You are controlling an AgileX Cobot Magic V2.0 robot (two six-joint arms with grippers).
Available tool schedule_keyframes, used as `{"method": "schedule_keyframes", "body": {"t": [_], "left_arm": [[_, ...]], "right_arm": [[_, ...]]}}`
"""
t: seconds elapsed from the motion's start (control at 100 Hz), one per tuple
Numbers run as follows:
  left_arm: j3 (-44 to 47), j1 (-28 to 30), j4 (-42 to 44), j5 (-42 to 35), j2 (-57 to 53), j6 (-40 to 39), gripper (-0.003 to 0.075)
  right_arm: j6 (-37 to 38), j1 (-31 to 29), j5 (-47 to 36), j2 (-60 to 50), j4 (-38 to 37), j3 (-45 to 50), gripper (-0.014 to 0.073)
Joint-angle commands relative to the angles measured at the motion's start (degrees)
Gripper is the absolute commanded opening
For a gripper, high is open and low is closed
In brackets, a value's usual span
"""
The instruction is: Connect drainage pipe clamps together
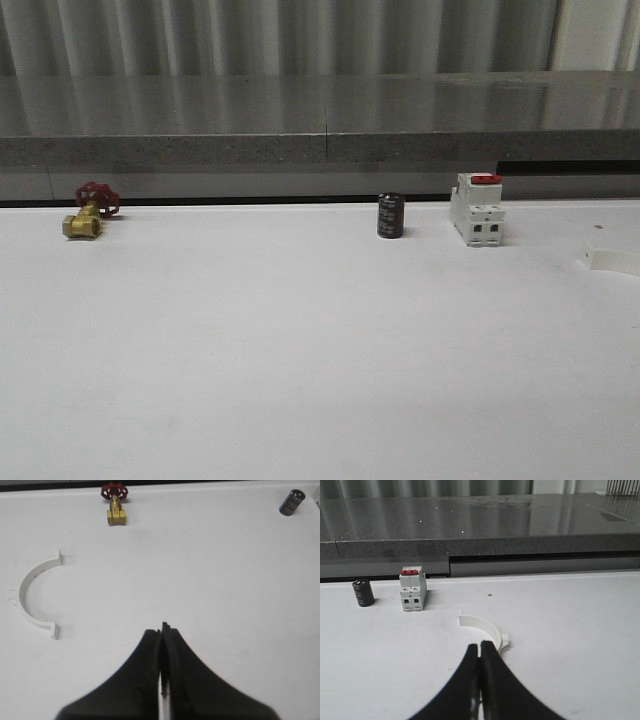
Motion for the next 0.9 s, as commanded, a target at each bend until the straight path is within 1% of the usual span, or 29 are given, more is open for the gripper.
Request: {"method": "schedule_keyframes", "body": {"t": [0.0,0.21,0.28,0.35,0.4,0.42,0.47,0.52,0.54,0.59,0.76,0.83,0.89], "left_arm": [[-3.8,-0.4,-0.8,-1.2,3.8,-0.6,-0.0021],[-4.0,-0.4,-0.8,-1.7,10.2,-0.6,-0.0019],[-4.0,-0.4,-0.8,-1.7,11.5,-0.6,0.0014],[-4.0,-0.4,-0.9,-1.9,12.4,-0.6,0.0105],[-4.0,-0.4,-0.9,-1.9,13.0,-0.6,0.0208],[-4.0,-0.4,-0.9,-2.0,13.1,-0.6,0.0238],[-4.0,-0.4,-0.9,-2.3,13.4,-0.6,0.0355],[-4.0,-0.4,-0.9,-2.3,13.8,-0.6,0.0439],[-4.0,-0.4,-0.9,-2.3,14.0,-0.6,0.0465],[-4.0,-0.4,-0.9,-2.2,14.5,-0.6,0.0503],[-4.0,0.6,-0.1,-4.0,17.5,-2.3,0.0507],[-4.1,3.0,-0.1,-6.1,19.8,-2.3,0.0507],[-4.5,6.5,-0.1,-6.7,22.5,-2.3,0.0507]], "right_arm": [[-0.1,-0.4,-4.4,-1.0,-0.4,-0.9,-0.0067],[-0.1,-0.4,-4.4,-1.0,-0.4,-0.9,-0.0067],[-0.1,-0.4,-4.4,-1.0,-0.4,-0.9,-0.0067],[-0.1,-0.4,-4.4,-1.0,-0.4,-0.9,-0.0067],[-0.1,-0.4,-4.4,-1.0,-0.4,-0.9,-0.0067],[-0.1,-0.4,-4.4,-1.0,-0.4,-0.9,-0.0067],[-0.1,-0.4,-4.4,-1.0,-0.4,-0.9,-0.0067],[-0.1,-0.4,-4.4,-1.0,-0.4,-0.9,-0.0067],[-0.1,-0.4,-4.4,-1.0,-0.4,-0.9,-0.0067],[-0.1,-0.4,-4.4,-1.0,-0.4,-0.9,-0.0067],[-0.1,-0.4,-4.4,-1.0,-0.4,-0.9,-0.0067],[-0.1,-0.4,-4.4,-1.0,-0.4,-0.9,-0.0067],[-0.1,-0.4,-4.4,-1.0,-0.4,-0.9,-0.0067]]}}
